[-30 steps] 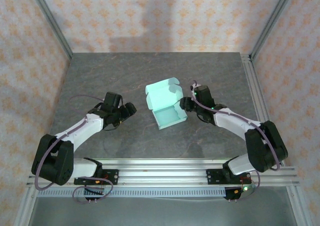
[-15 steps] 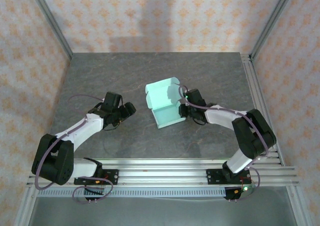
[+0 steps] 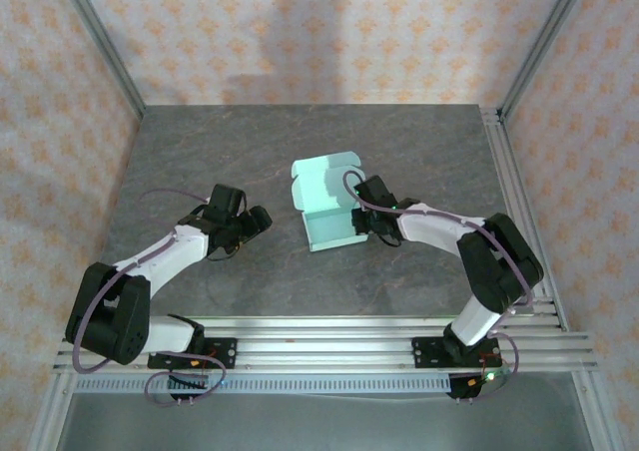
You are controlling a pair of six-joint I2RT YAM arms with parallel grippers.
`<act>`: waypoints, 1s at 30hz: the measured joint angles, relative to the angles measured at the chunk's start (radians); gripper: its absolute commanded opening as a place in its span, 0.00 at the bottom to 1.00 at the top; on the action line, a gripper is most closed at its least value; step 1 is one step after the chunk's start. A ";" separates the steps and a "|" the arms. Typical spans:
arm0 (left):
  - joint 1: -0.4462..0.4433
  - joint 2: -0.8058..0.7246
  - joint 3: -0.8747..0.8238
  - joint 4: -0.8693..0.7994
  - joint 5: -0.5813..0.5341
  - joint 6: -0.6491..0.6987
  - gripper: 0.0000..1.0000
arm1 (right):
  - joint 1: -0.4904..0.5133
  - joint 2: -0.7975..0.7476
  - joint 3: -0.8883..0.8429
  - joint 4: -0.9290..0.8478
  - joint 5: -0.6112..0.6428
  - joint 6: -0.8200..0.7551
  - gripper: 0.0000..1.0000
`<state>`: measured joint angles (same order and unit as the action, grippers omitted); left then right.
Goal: Fold the paper box
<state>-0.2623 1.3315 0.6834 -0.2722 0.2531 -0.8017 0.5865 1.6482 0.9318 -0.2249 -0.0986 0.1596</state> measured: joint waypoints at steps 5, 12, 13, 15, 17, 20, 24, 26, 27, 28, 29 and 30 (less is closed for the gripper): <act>0.000 0.005 0.000 0.000 0.000 0.000 0.86 | 0.000 0.000 0.027 -0.036 0.018 0.001 0.17; 0.000 0.018 0.000 0.001 0.000 0.003 0.86 | 0.004 0.038 0.082 -0.082 0.042 0.000 0.16; 0.000 0.019 0.000 0.001 0.000 0.005 0.86 | 0.008 0.044 0.087 -0.090 0.050 0.000 0.15; 0.000 0.022 0.000 0.001 0.000 0.009 0.86 | 0.018 0.055 0.099 -0.112 0.066 -0.002 0.15; 0.000 0.026 0.000 0.001 0.000 0.011 0.86 | 0.034 0.071 0.117 -0.138 0.091 -0.006 0.16; 0.000 0.033 0.000 0.002 0.000 0.011 0.86 | 0.056 0.097 0.143 -0.172 0.133 -0.015 0.15; 0.000 0.040 -0.001 0.003 0.000 0.011 0.86 | 0.071 0.112 0.161 -0.201 0.175 -0.024 0.10; 0.000 0.047 -0.002 0.006 0.000 0.011 0.86 | 0.071 0.112 0.163 -0.208 0.190 -0.026 0.06; 0.000 0.048 -0.002 0.007 0.000 0.011 0.86 | 0.071 0.112 0.163 -0.209 0.195 -0.024 0.05; 0.000 0.050 -0.003 0.009 0.000 0.011 0.86 | 0.071 0.111 0.163 -0.209 0.199 -0.023 0.04; 0.000 0.050 -0.003 0.008 -0.001 0.011 0.86 | 0.071 0.111 0.163 -0.209 0.201 -0.022 0.04; 0.000 0.050 -0.004 0.009 -0.003 0.011 0.86 | 0.071 0.110 0.163 -0.208 0.203 -0.023 0.04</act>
<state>-0.2623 1.3815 0.6796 -0.2630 0.2504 -0.7906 0.6579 1.7580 1.0943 -0.4332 0.1040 0.1371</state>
